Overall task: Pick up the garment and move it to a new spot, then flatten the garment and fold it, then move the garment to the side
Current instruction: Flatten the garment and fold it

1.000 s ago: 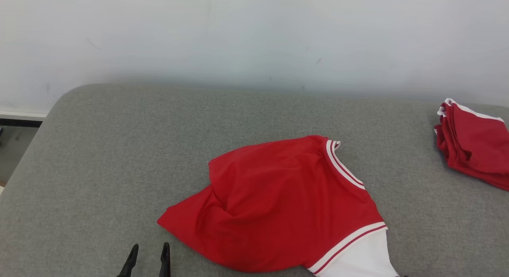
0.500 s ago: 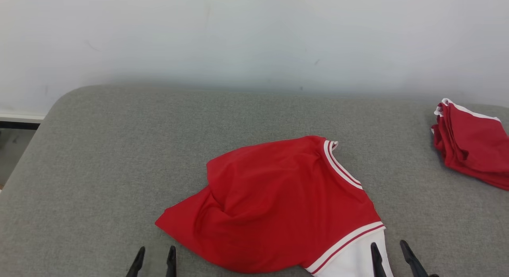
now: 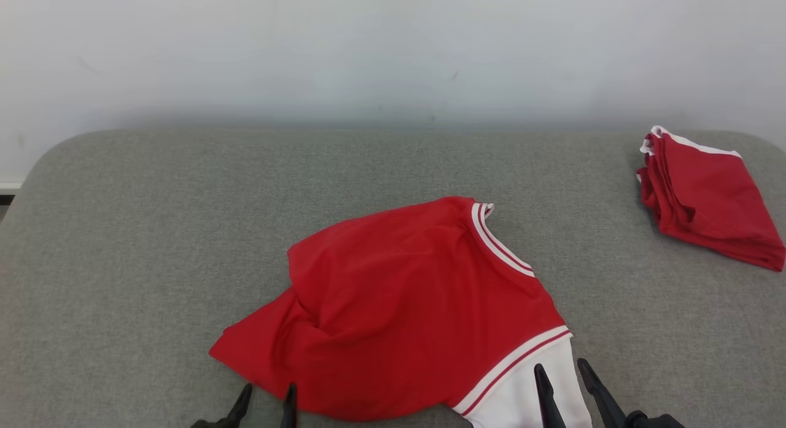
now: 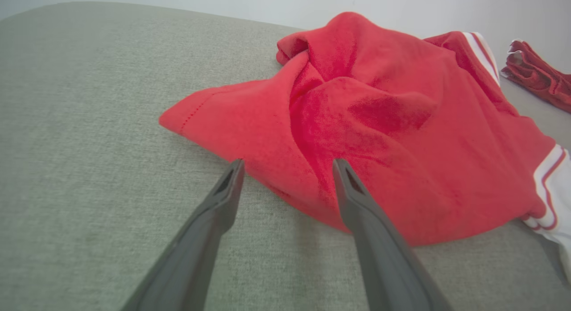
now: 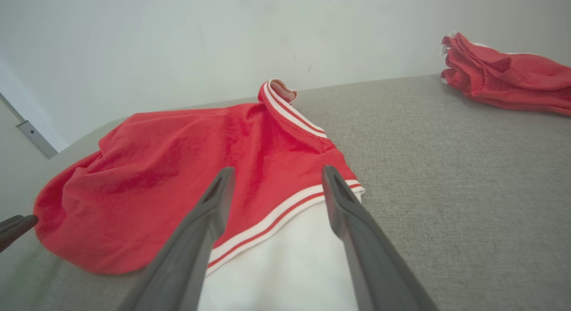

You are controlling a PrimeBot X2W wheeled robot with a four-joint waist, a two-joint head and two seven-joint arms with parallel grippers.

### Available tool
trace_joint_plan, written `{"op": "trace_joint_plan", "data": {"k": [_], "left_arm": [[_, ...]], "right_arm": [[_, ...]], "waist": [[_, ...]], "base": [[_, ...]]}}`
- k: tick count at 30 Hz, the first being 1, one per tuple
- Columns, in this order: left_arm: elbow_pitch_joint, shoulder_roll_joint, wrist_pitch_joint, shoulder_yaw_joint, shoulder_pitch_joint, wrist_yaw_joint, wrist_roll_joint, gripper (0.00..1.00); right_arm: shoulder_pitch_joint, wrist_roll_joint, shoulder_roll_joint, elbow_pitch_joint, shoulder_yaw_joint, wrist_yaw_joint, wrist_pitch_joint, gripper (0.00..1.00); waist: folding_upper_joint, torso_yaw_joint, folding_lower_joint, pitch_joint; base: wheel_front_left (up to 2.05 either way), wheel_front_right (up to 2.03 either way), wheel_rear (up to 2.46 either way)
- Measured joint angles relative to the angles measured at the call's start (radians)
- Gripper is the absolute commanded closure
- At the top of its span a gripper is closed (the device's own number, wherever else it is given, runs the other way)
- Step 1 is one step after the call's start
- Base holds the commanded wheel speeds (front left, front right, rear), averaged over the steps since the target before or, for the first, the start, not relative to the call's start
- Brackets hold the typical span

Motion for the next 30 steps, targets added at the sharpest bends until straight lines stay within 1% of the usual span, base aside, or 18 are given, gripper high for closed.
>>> {"op": "trace_joint_plan", "data": {"k": [4, 5, 6, 7, 8, 13, 16, 18, 23, 26, 30], "left_arm": [[0.072, 0.0, 0.0, -0.029, -0.048, -0.001, -0.022, 0.0], [0.119, -0.001, 0.0, -0.047, -0.076, -0.002, -0.034, 0.0], [0.138, -0.002, 0.0, -0.047, -0.089, -0.002, -0.042, 0.0], [0.159, -0.001, 0.0, -0.047, -0.105, -0.002, -0.044, 0.72], [0.172, -0.001, 0.0, -0.046, -0.12, -0.002, -0.04, 1.0], [0.19, 0.0, 0.0, -0.017, -0.161, -0.002, -0.019, 1.0], [0.147, 0.001, 0.0, -0.01, -0.16, -0.003, 0.006, 1.0], [0.065, 0.001, 0.0, -0.024, -0.139, -0.003, 0.034, 1.0], [-0.06, 0.021, 0.0, -0.096, -0.058, -0.009, 0.065, 1.0], [-0.12, 0.044, 0.0, -0.135, -0.051, -0.01, 0.063, 1.0], [-0.154, 0.077, 0.006, -0.154, -0.081, -0.01, 0.054, 1.0]], "right_arm": [[-0.017, 0.002, 0.0, 0.009, 0.001, 0.0, 0.0, 0.0], [-0.022, 0.002, 0.0, 0.011, 0.002, 0.0, 0.0, 0.0], [-0.023, 0.002, 0.0, 0.014, 0.002, 0.0, 0.0, 0.0], [-0.025, 0.002, 0.0, 0.014, 0.005, 0.0, 0.0, 0.0], [-0.031, 0.002, 0.0, 0.014, 0.007, 0.0, 0.0, 0.0], [-0.039, 0.002, 0.0, 0.006, 0.011, 0.0, 0.0, 0.0], [-0.039, 0.01, 0.0, 0.002, 0.013, 0.0, 0.0, 0.0], [-0.039, 0.014, 0.0, -0.002, 0.014, 0.0, 0.0, 0.0], [-0.038, 0.02, 0.0, -0.006, 0.011, 0.0, 0.0, 0.0], [-0.038, 0.022, 0.0, -0.007, 0.007, 0.0, 0.0, 0.0], [-0.05, 0.022, 0.0, -0.005, 0.005, 0.0, 0.0, 0.0]], "waist": [[-0.0001, -0.017, 0.0, 0.01], [0.0, -0.023, 0.0, 0.015], [0.0, -0.026, 0.0, 0.017], [0.0, -0.029, 0.0, 0.019], [0.0, -0.031, 0.0, 0.021], [0.0, -0.035, 0.0, 0.031], [0.0, -0.032, 0.0, 0.035], [0.0, -0.028, 0.0, 0.036], [0.0, -0.023, 0.0, 0.038], [0.0, -0.02, 0.0, 0.043], [0.0, -0.026, 0.0, 0.054]], "base": [[0.0, 0.0, 0.0], [0.0, 0.0, 0.0], [0.0, 0.0, 0.0], [0.0, 0.0, 0.0], [0.0, 0.0, 0.0], [0.0, 0.0, 0.0], [0.0, 0.0, 0.0], [0.0, 0.0, 0.0], [0.0, 0.0, 0.0], [0.0, 0.0, 0.0], [0.0, 0.0, 0.0]]}}
